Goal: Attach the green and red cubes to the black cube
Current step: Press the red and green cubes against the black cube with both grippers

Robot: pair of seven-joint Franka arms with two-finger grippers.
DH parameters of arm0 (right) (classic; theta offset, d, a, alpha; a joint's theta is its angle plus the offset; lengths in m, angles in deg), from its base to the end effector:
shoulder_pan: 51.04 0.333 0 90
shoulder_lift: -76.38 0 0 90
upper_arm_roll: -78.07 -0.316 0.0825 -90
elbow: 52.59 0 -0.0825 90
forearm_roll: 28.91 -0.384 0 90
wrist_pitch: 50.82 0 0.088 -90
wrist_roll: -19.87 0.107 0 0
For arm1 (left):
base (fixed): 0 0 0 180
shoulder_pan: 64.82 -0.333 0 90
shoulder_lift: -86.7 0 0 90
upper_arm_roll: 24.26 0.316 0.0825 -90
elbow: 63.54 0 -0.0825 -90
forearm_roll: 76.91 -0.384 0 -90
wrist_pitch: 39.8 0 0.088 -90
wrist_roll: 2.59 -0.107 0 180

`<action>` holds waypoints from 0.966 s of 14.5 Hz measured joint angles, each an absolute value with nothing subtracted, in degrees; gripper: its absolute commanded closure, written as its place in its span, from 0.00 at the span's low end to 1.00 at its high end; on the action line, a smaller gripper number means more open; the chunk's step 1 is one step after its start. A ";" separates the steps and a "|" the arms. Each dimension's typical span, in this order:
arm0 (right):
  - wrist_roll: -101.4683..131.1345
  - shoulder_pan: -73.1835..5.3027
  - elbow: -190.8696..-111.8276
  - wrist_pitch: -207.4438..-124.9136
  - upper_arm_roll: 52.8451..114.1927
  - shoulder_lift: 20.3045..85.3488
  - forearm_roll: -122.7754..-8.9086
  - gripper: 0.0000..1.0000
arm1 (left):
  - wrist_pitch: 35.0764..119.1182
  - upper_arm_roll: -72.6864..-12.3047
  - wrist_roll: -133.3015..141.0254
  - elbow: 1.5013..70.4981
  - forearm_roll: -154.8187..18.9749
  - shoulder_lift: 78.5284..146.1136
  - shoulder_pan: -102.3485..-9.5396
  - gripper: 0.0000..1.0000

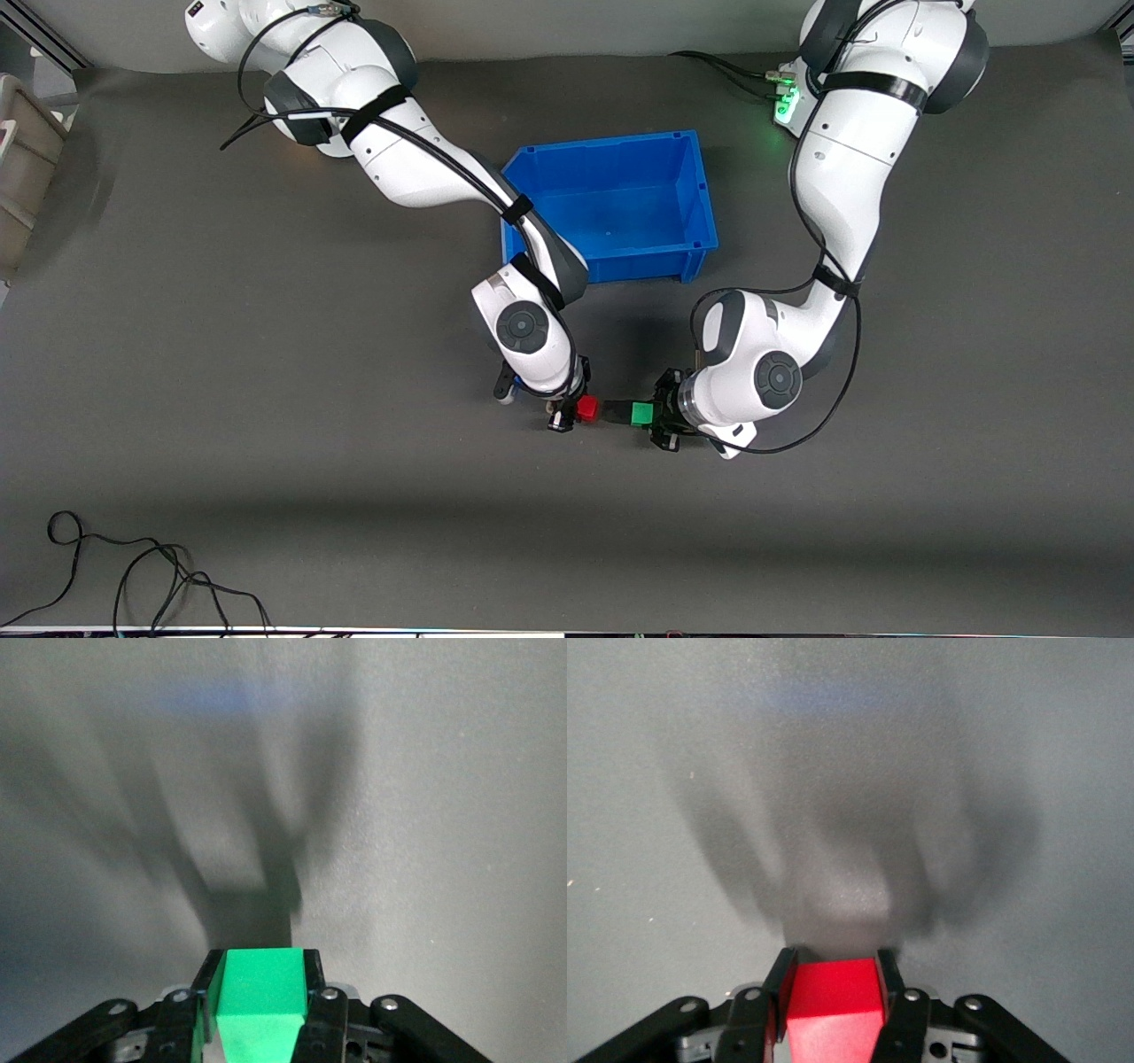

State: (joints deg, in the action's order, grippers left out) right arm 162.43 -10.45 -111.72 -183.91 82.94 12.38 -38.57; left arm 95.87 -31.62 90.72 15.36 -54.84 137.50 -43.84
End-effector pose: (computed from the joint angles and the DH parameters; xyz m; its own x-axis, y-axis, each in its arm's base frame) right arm 0.6265 0.4852 0.1680 -0.3271 -0.9281 -0.1781 -0.9384 0.3412 -0.0545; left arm 0.6636 -0.3389 0.1945 0.1142 0.9169 -0.3823 0.9931 -0.1160 0.0185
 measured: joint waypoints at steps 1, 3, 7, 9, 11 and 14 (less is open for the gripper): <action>162.43 -10.31 -111.71 -184.14 82.95 12.18 -38.45 1.00 | 95.90 -31.63 90.93 15.33 -54.84 137.33 -43.73 1.00; 162.43 -10.07 -111.69 -184.38 82.94 12.16 -38.21 1.00 | 95.95 -31.65 91.19 15.33 -54.84 137.05 -43.45 1.00; 162.43 -9.46 -111.70 -184.44 82.94 12.15 -37.63 1.00 | 95.97 -31.57 91.59 15.42 -54.96 137.02 -42.43 1.00; 162.43 -9.44 -111.68 -184.44 82.93 12.15 -37.49 1.00 | 95.97 -31.50 91.60 15.45 -55.01 137.02 -42.37 1.00; 162.43 -9.44 -111.67 -184.44 82.93 12.14 -37.44 1.00 | 95.97 -31.50 91.60 15.52 -55.06 137.03 -42.36 1.00; 162.43 -9.45 -111.65 -184.44 82.93 12.14 -37.43 1.00 | 96.44 -31.48 91.60 15.69 -55.16 137.12 -42.29 1.00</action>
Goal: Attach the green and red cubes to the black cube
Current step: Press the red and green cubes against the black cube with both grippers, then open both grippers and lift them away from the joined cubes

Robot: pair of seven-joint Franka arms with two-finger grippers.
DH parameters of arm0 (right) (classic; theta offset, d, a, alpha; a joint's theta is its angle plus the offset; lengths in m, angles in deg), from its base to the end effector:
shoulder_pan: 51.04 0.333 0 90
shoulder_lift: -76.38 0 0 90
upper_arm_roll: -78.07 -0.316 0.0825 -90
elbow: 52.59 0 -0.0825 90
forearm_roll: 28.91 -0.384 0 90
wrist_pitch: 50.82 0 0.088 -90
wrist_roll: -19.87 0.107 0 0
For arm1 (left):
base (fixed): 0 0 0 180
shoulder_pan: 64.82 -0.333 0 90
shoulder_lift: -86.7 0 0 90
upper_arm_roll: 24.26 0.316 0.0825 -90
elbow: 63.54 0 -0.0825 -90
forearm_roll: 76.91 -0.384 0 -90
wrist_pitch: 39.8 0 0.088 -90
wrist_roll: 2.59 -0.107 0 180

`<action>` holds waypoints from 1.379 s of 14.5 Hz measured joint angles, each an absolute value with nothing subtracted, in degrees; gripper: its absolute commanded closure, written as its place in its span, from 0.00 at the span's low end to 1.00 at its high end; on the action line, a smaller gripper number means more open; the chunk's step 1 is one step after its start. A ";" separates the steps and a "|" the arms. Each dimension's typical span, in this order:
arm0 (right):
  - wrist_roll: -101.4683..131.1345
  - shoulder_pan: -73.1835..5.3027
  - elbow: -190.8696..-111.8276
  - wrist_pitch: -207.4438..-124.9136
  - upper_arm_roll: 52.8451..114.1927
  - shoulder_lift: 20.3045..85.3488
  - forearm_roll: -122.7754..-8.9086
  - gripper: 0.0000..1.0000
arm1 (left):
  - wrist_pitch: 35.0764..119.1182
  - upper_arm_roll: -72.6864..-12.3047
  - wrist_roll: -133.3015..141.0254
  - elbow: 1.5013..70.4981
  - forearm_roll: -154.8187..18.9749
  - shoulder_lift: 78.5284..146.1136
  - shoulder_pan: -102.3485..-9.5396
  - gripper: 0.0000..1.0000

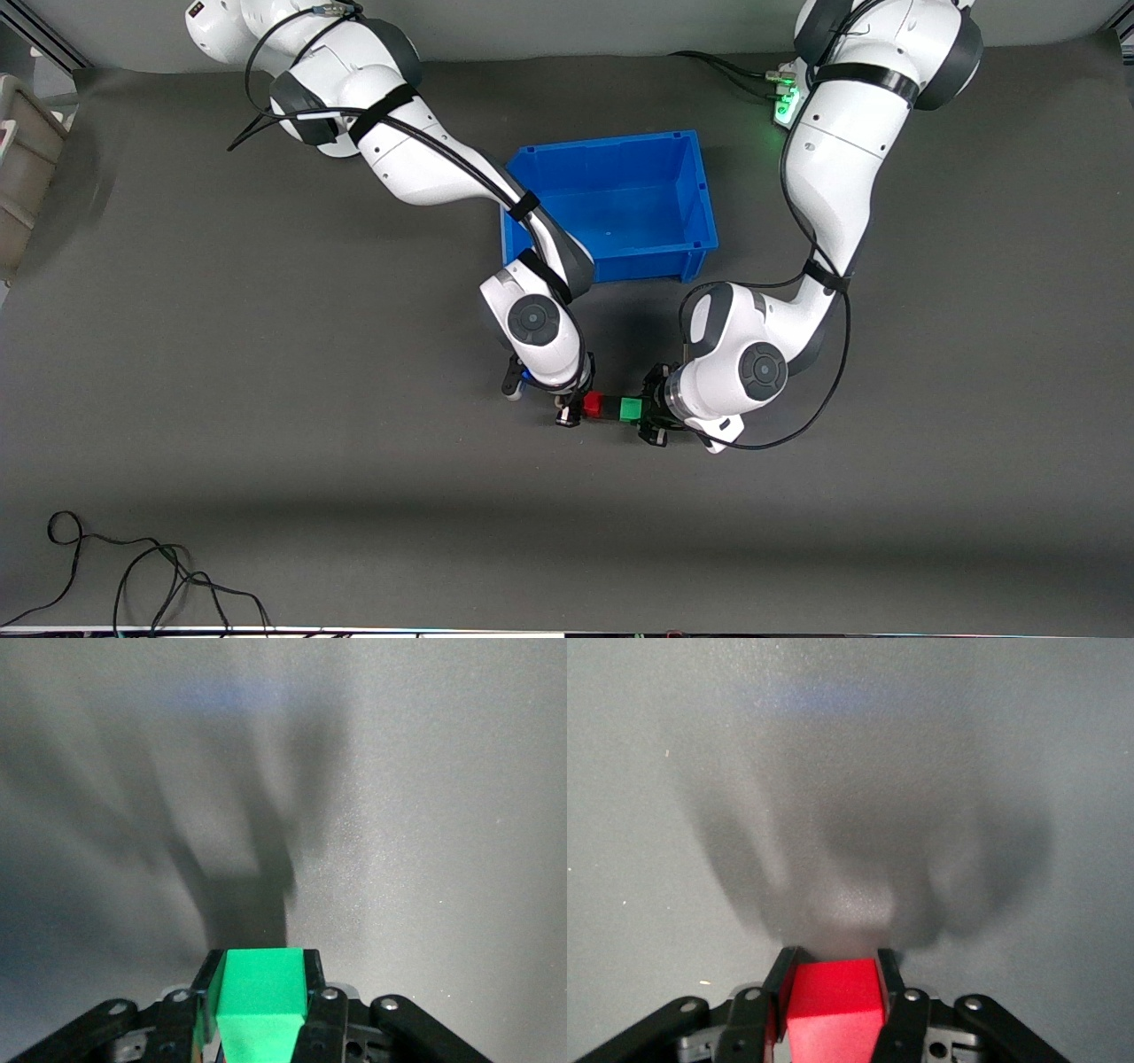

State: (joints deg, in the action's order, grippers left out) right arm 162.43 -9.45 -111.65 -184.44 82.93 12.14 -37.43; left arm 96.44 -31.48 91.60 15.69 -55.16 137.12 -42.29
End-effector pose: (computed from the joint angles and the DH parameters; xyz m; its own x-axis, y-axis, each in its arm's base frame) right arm 0.6185 0.4961 0.1662 -0.2983 -0.9386 -0.1733 -0.9466 0.3142 -0.0721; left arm 0.6553 -0.3552 0.1976 0.1276 0.9171 -0.3777 0.9915 -0.1276 0.0251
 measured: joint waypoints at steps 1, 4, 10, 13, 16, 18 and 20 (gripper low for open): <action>162.43 -9.48 -111.64 -184.45 82.93 12.14 -37.43 1.00 | 96.68 -31.47 91.60 15.81 -55.36 137.22 -42.22 1.00; 162.43 -9.61 -111.64 -184.46 82.98 12.14 -37.38 1.00 | 97.75 -31.44 91.60 16.26 -55.79 137.35 -41.90 1.00; 162.43 -9.62 -111.62 -184.46 82.99 12.14 -36.42 1.00 | 98.05 -31.23 91.87 16.27 -56.80 137.78 -41.33 1.00; 162.43 -9.61 -111.62 -184.46 82.99 12.14 -36.41 1.00 | 98.05 -31.14 92.23 16.27 -56.92 137.80 -41.22 0.24; 162.43 -9.60 -111.61 -184.48 82.98 12.14 -36.40 0.82 | 98.12 -31.18 92.42 16.20 -56.94 137.80 -41.12 0.00; 162.39 -9.60 -111.60 -184.51 82.97 12.14 -36.36 0.00 | 98.14 -31.13 92.72 16.03 -56.94 137.73 -41.15 0.00; 160.67 -9.51 -111.56 -184.66 82.90 12.14 -36.02 0.00 | 98.14 -30.98 92.95 15.83 -56.94 137.66 -41.43 0.00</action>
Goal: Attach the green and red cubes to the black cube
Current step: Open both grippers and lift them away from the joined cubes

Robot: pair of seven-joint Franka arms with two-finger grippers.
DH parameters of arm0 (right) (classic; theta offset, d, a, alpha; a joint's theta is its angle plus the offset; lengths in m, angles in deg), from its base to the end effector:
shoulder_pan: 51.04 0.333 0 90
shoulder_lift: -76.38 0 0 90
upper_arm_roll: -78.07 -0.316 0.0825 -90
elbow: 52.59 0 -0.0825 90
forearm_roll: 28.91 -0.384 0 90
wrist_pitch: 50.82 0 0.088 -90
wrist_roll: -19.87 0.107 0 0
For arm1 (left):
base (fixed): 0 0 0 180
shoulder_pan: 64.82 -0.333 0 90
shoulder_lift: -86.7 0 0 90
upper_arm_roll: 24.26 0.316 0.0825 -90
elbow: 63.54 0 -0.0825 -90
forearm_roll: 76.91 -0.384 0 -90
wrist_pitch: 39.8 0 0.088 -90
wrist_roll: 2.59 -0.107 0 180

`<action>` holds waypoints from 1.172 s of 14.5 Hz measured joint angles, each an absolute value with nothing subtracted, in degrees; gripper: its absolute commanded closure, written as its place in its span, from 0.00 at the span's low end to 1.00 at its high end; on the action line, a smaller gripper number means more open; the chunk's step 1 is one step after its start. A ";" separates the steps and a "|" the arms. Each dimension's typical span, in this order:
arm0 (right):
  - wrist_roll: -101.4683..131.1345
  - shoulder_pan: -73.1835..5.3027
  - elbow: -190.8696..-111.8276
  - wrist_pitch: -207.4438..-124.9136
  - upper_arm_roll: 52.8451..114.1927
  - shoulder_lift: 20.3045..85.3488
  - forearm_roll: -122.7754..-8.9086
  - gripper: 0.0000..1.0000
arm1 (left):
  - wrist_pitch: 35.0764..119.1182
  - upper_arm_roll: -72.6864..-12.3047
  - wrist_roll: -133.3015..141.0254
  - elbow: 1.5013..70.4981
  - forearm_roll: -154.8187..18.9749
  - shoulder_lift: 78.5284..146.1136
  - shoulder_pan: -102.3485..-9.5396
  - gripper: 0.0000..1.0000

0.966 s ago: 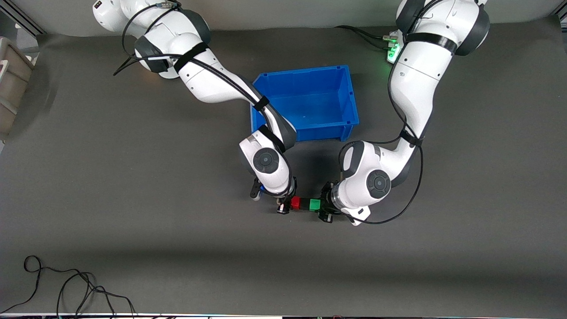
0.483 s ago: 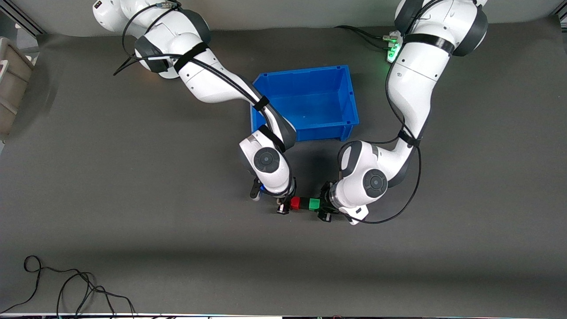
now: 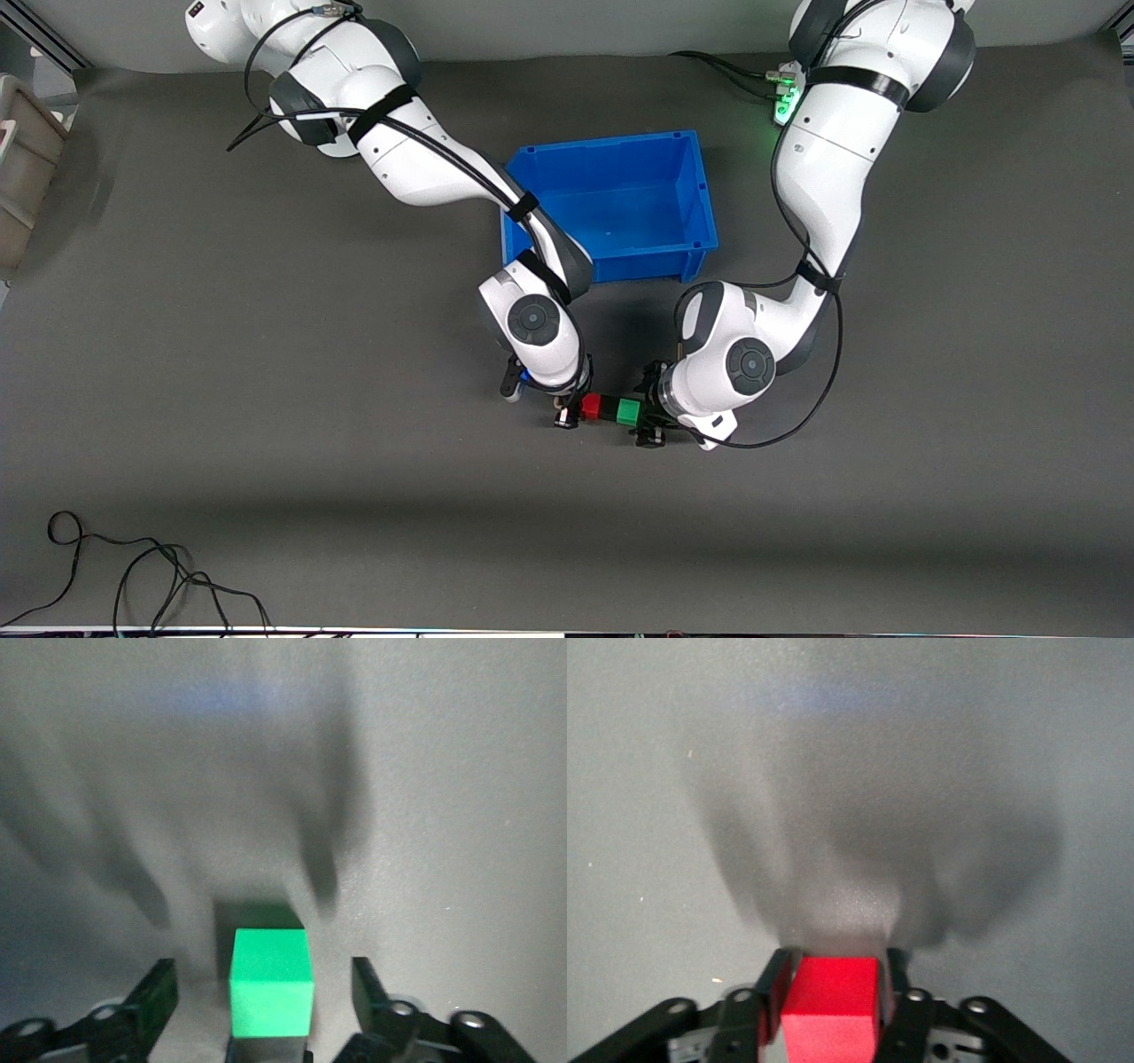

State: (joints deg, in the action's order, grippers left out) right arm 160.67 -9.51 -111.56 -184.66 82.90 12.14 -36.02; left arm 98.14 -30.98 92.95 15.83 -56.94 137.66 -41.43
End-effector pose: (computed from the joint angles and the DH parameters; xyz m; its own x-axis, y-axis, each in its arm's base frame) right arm 0.6196 0.4957 0.1673 -0.2544 -0.9533 -0.1630 -0.9574 0.2721 -0.0966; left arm 0.6536 -0.3592 0.1915 0.1330 0.9267 -0.3514 0.9911 -0.1254 0.0445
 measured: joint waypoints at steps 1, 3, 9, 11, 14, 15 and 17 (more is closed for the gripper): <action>159.34 -9.39 -111.56 -184.66 82.85 12.13 -36.00 0.00 | 98.14 -30.83 93.04 15.66 -56.94 137.64 -41.69 0.00; 158.04 -9.27 -111.43 -184.73 82.81 12.13 -35.99 0.00 | 97.75 -30.63 93.08 15.35 -56.94 137.37 -42.92 0.00; 152.07 -10.41 -109.11 -182.52 82.89 15.43 -35.98 0.00 | 85.44 -30.21 92.56 15.30 -57.66 131.91 -53.46 0.00; 146.27 -11.76 -108.60 -176.22 82.84 18.93 -35.99 0.00 | 80.93 -30.12 88.91 15.34 -58.98 130.04 -57.82 0.00; 131.83 -13.73 -108.16 -161.10 82.78 26.52 -36.12 0.00 | 72.03 -30.02 75.67 15.48 -60.68 126.20 -64.91 0.00; 127.27 -14.70 -108.03 -155.92 82.79 29.47 -36.34 0.00 | 68.38 -29.99 69.84 15.51 -61.30 124.30 -67.49 0.00; 117.85 -17.96 -107.94 -146.82 82.87 35.71 -38.50 0.00 | 60.60 -29.98 57.13 15.53 -62.18 119.76 -72.68 0.00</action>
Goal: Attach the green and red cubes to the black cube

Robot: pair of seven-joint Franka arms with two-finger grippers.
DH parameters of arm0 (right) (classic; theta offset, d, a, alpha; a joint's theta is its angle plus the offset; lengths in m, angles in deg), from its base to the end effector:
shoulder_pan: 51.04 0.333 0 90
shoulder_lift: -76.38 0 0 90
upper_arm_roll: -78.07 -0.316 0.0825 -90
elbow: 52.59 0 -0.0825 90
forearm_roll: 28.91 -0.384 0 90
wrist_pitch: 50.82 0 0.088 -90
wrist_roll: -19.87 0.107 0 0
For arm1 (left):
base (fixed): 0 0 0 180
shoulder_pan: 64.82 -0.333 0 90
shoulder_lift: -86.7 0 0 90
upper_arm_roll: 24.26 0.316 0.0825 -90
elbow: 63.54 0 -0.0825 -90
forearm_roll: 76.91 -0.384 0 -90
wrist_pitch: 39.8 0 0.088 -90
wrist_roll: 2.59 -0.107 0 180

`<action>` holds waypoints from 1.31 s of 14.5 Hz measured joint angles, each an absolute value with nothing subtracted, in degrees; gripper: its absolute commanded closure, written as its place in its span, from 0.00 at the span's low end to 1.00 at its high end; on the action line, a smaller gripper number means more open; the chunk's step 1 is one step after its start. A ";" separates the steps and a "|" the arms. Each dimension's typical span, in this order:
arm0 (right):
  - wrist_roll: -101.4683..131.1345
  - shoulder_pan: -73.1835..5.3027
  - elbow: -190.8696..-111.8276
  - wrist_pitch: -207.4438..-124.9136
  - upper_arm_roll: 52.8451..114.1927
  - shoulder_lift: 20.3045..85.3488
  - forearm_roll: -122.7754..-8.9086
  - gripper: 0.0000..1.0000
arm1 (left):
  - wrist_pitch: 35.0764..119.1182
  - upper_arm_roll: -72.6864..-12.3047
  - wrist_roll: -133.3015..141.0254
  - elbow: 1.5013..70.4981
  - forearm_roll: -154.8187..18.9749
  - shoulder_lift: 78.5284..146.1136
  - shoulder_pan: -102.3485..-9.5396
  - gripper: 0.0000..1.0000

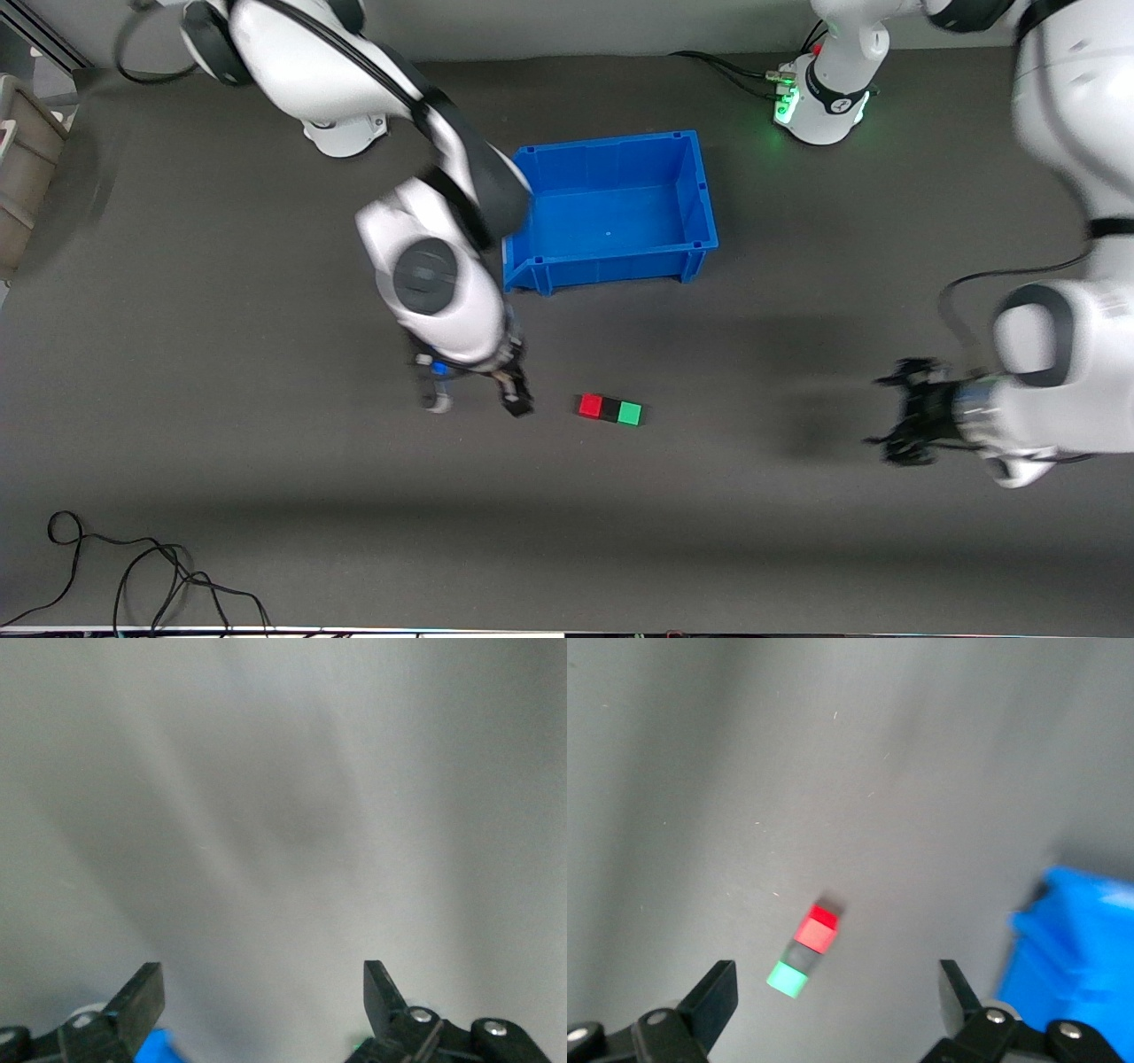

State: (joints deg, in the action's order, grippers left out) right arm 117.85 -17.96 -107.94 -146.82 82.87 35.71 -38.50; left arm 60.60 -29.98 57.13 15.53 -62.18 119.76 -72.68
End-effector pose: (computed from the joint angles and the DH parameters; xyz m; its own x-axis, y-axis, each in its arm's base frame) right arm 0.6393 0.3870 0.4552 0.3467 -0.9314 -0.1107 -0.9365 -0.3503 0.0146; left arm 0.6939 0.0162 0.3674 0.3651 0.8611 -0.3540 0.9148 -0.4023 -0.0351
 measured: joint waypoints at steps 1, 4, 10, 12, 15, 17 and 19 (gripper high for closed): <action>113.00 -20.33 -108.05 -142.63 82.92 38.91 -39.95 0.00 | 57.09 -29.97 51.32 15.54 -63.10 117.34 -74.99 0.00; 97.43 -28.60 -110.44 -133.09 82.94 48.77 -41.99 0.01 | 49.58 -29.99 37.36 15.71 -66.40 110.55 -78.92 0.00; 62.18 -40.17 -115.78 -119.21 86.13 59.19 -42.06 0.01 | 41.71 -30.57 11.31 16.37 -72.49 98.85 -79.03 0.00; 48.46 -41.38 -116.30 -118.44 91.14 60.06 -41.93 0.01 | 41.47 -30.46 5.62 17.29 -72.70 95.85 -79.14 0.00; 32.10 -41.74 -117.50 -119.15 98.48 60.26 -41.15 0.01 | 41.91 -30.55 2.71 19.22 -73.82 91.96 -77.14 0.00; 27.41 -41.77 -120.05 -124.02 99.49 60.28 -39.25 0.01 | 42.22 -29.11 2.34 20.13 -75.56 90.17 -72.73 0.00; 25.01 -41.43 -123.37 -129.62 99.44 60.25 -38.12 0.01 | 42.71 -26.06 0.53 20.72 -76.46 88.82 -67.45 0.00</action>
State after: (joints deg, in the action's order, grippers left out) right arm 25.01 -41.43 -123.37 -129.62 99.44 60.25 -38.12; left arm 42.71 -26.06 0.53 20.72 -76.46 88.82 -67.45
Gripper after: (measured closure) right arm 0.004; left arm 0.000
